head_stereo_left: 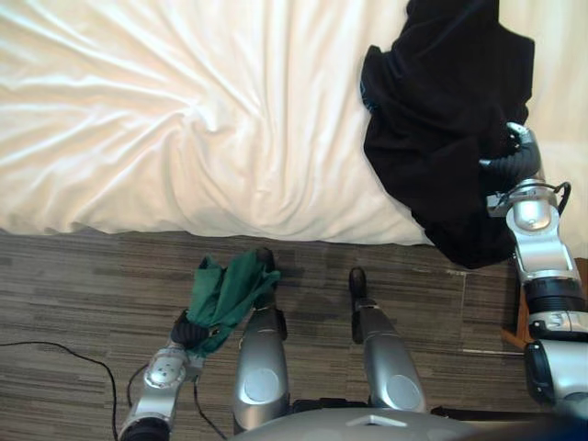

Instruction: Tidy the bed and pick cloth on bed and put in laundry

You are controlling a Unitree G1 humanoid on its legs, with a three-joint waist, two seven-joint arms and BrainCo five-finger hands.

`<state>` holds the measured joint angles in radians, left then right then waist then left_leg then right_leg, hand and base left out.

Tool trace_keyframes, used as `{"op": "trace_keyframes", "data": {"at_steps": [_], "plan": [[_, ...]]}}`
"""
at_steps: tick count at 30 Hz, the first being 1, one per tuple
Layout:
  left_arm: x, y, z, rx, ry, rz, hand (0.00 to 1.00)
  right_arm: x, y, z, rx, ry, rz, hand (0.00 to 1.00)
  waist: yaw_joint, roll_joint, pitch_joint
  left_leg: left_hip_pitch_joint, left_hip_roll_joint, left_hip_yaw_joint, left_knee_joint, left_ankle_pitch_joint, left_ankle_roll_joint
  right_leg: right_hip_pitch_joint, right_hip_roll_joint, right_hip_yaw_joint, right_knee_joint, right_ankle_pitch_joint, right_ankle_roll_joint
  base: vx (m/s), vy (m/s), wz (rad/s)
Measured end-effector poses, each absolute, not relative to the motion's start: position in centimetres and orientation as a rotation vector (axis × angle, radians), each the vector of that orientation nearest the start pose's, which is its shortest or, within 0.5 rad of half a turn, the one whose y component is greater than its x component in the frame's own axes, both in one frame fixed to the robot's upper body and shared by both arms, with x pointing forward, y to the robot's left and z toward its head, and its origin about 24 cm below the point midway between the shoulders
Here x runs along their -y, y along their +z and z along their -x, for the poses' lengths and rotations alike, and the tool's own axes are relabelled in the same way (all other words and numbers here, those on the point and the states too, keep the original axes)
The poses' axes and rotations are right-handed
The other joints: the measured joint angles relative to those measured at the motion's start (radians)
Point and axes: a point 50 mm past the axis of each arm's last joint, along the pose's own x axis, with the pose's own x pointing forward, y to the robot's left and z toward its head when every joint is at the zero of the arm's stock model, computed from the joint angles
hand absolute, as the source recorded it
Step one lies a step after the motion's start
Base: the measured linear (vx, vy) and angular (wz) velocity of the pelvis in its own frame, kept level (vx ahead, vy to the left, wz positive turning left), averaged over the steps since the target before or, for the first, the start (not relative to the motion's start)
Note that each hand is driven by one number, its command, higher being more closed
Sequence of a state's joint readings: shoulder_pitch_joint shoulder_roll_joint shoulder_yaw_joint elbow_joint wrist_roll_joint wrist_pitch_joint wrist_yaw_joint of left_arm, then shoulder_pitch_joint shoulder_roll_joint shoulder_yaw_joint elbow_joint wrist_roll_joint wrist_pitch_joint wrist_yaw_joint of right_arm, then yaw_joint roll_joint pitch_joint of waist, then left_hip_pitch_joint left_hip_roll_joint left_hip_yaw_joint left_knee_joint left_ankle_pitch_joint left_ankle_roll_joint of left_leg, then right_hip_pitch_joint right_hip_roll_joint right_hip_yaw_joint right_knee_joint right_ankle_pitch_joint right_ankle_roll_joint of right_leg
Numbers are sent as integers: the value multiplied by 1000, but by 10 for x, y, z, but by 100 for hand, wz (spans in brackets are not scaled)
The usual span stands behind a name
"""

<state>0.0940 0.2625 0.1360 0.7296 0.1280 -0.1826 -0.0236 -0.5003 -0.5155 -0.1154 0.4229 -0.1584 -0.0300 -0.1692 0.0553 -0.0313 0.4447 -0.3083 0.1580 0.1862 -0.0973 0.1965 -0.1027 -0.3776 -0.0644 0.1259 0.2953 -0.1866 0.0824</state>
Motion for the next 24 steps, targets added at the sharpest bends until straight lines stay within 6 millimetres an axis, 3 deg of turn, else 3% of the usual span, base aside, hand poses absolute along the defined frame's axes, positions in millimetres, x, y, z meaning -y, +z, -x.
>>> {"op": "trace_keyframes", "data": {"at_steps": [6, 11, 17, 19, 24], "plan": [[-239, -101, -165, -643, 86, -300, 100, 267, 139, -333, 224, -361, 518, 100, -7, 24, -7, 21, -4, 12, 0, -3, -4, 4, -5, -1, 25, -17, -1, 32, -40, -2], [-229, -106, -163, -669, 66, -282, 100, 259, 119, -330, 183, -345, 440, 100, -4, 42, -26, 68, -4, 23, 0, -3, -4, 56, -6, -9, 16, -18, -2, 5, -29, -2], [-220, -120, -146, -753, 72, -268, 100, 257, 62, -304, 40, -319, 276, 100, 16, 66, -117, 124, -3, 23, 0, -17, -5, 134, -8, -18, -26, -17, -1, 5, -8, 2], [-219, -130, -128, -830, 79, -274, 100, 248, 26, -283, -54, -271, 217, 100, 12, 60, -169, 158, -3, 25, 0, -32, -5, 179, -10, -19, -63, -10, 3, 45, 4, -3], [-221, -142, -97, -952, 92, -271, 100, 225, -37, -236, -247, -204, 106, 100, -9, 43, -249, 221, -3, 50, -1, -60, -7, 267, -17, -14, -137, 7, 5, 68, 16, -10]]}}
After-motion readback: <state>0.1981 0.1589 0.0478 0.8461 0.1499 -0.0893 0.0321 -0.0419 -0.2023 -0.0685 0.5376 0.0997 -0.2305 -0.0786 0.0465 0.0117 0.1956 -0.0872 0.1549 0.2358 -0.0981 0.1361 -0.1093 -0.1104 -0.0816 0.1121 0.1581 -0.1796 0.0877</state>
